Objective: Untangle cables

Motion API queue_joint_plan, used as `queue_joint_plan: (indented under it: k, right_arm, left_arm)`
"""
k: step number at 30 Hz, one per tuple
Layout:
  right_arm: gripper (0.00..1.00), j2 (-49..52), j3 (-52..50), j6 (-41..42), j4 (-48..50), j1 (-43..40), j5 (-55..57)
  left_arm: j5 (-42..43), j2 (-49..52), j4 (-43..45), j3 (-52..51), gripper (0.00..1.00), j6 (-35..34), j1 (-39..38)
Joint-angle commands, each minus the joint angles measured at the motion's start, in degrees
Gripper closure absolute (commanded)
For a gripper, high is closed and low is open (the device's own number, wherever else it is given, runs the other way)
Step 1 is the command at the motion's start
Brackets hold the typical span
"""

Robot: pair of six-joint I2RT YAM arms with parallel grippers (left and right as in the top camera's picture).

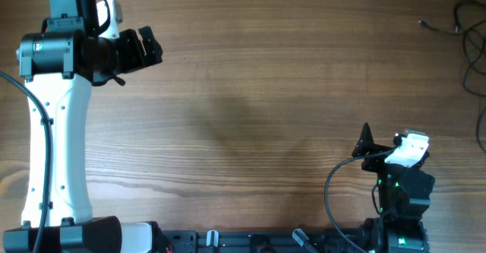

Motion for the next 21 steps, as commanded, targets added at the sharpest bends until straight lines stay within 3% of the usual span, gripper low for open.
queue_joint_plan:
  k: [1,12,21]
  right_arm:
    - [0.00,0.5,0.0,1.1,0.0,0.2,1.2]
    - [0.00,-8.3,0.0,1.1,0.0,0.2,1.2]
    - [0.00,-8.5,0.0,1.1,0.0,4.8,1.2]
  left_arm:
    - [0.3,-0.6,0.3,0.3,0.00,1.1,0.1]
    - [0.3,-0.6,-1.9,0.3,0.00,1.1,0.1]
    - [0.3,-0.6,-1.7,0.3,0.00,1.1,0.1]
